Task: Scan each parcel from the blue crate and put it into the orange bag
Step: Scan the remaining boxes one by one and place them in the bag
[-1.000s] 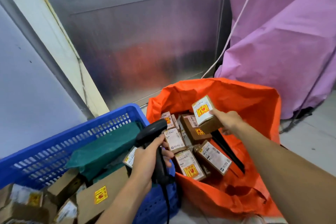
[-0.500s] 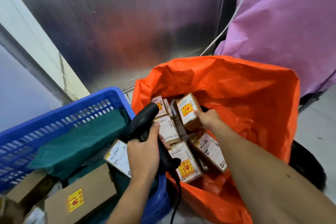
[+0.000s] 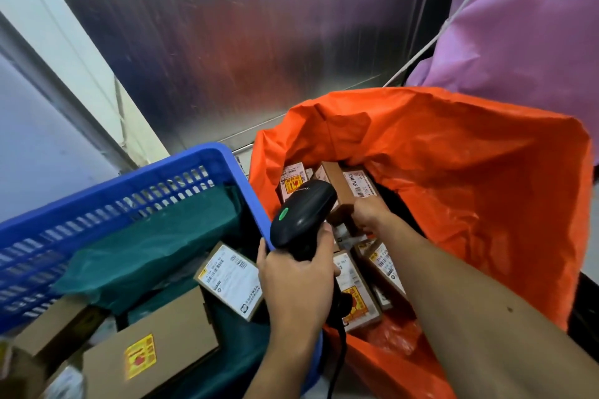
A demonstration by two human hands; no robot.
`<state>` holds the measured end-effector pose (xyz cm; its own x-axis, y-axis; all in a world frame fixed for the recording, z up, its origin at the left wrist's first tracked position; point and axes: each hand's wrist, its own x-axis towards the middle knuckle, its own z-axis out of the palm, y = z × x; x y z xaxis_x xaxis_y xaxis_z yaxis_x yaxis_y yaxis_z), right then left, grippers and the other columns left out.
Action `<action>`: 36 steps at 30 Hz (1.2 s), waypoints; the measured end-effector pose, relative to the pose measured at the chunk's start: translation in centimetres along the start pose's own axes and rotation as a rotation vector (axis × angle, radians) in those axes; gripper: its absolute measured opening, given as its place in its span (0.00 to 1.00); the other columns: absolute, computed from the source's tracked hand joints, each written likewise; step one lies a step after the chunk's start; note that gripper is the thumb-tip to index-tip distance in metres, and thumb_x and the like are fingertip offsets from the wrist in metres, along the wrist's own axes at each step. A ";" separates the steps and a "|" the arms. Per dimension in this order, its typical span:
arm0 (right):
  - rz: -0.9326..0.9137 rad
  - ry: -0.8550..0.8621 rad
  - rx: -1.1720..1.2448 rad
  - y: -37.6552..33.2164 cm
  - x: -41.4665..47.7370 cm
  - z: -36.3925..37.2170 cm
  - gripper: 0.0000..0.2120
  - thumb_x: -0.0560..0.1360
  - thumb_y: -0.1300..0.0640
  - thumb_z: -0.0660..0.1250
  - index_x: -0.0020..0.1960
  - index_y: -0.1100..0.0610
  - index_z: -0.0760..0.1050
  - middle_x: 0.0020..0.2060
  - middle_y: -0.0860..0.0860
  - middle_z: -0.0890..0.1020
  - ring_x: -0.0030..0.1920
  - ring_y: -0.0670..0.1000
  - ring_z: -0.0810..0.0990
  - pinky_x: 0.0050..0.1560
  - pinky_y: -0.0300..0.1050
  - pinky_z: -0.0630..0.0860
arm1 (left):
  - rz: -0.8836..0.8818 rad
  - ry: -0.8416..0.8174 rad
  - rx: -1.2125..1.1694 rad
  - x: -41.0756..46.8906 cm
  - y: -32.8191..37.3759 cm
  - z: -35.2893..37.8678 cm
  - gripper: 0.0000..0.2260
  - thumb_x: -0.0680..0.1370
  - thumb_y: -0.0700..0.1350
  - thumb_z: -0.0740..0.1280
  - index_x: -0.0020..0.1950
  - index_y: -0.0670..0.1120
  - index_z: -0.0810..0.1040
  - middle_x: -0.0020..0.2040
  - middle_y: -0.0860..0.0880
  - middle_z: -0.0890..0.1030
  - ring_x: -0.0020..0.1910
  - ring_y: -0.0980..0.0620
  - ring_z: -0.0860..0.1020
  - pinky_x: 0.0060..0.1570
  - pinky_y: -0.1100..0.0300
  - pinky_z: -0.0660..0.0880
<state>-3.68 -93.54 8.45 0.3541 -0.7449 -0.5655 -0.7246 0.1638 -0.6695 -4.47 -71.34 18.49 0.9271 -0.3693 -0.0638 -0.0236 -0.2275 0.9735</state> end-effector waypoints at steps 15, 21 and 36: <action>-0.162 -0.031 -0.102 -7.5 -9.0 -8.7 0.26 0.85 0.42 0.56 0.72 0.62 0.70 0.63 0.62 0.80 0.50 0.58 0.81 0.55 0.54 0.79 | -0.244 -0.105 -0.049 -2.1 5.9 -1.8 0.19 0.79 0.54 0.71 0.35 0.41 0.83 0.29 0.45 0.84 0.29 0.55 0.83 0.38 0.57 0.76; -0.488 0.289 -0.327 -12.4 -14.1 -14.0 0.22 0.81 0.41 0.59 0.49 0.58 0.80 0.40 0.58 0.87 0.43 0.59 0.87 0.56 0.56 0.81 | -0.166 -0.147 -0.061 -3.7 9.5 -5.6 0.15 0.78 0.49 0.73 0.35 0.42 0.83 0.31 0.45 0.85 0.33 0.46 0.85 0.44 0.49 0.83; -0.904 0.132 -0.512 -19.5 -32.9 -10.3 0.12 0.80 0.57 0.62 0.45 0.59 0.82 0.32 0.53 0.86 0.31 0.54 0.85 0.41 0.48 0.84 | -0.162 -0.317 -0.168 -7.0 14.0 -21.7 0.13 0.80 0.48 0.73 0.43 0.38 0.81 0.34 0.39 0.82 0.31 0.44 0.79 0.39 0.53 0.79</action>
<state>-7.28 -78.88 45.11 0.8435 -0.5232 0.1214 -0.3970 -0.7595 -0.5154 -3.22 -52.37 37.33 0.7519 -0.6066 -0.2583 0.1992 -0.1645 0.9660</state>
